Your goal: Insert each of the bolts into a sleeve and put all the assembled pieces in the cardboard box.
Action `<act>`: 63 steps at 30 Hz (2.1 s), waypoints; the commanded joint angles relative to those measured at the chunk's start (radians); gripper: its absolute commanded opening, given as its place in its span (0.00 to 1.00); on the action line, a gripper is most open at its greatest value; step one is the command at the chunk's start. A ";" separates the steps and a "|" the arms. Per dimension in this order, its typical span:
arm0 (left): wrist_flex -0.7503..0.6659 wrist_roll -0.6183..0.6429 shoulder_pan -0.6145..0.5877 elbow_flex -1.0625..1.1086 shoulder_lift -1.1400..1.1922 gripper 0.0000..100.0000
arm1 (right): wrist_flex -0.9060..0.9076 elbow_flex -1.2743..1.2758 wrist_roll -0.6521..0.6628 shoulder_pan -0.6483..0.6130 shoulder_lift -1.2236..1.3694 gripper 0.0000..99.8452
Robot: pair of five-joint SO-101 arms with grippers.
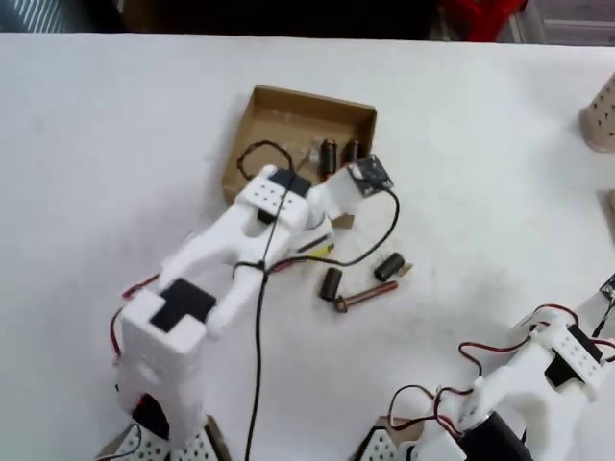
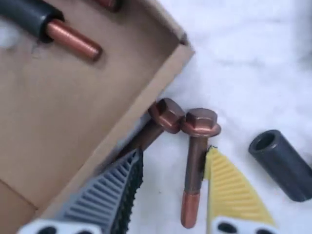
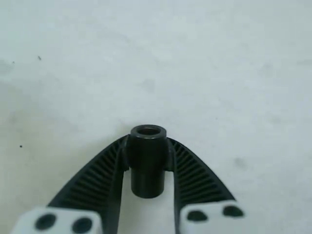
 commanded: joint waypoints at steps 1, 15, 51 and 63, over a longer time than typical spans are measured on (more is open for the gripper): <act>0.060 -0.009 0.004 -0.161 0.087 0.22 | -0.015 -0.006 0.015 -0.012 -0.038 0.02; 0.095 0.104 0.102 -0.184 0.114 0.15 | -0.016 -0.006 0.015 -0.012 -0.038 0.02; 0.107 0.494 -0.064 0.075 -0.185 0.02 | -0.008 -0.006 0.014 -0.038 -0.038 0.02; -0.103 0.499 -0.231 0.459 -0.532 0.02 | 0.056 -0.012 0.014 -0.249 -0.038 0.02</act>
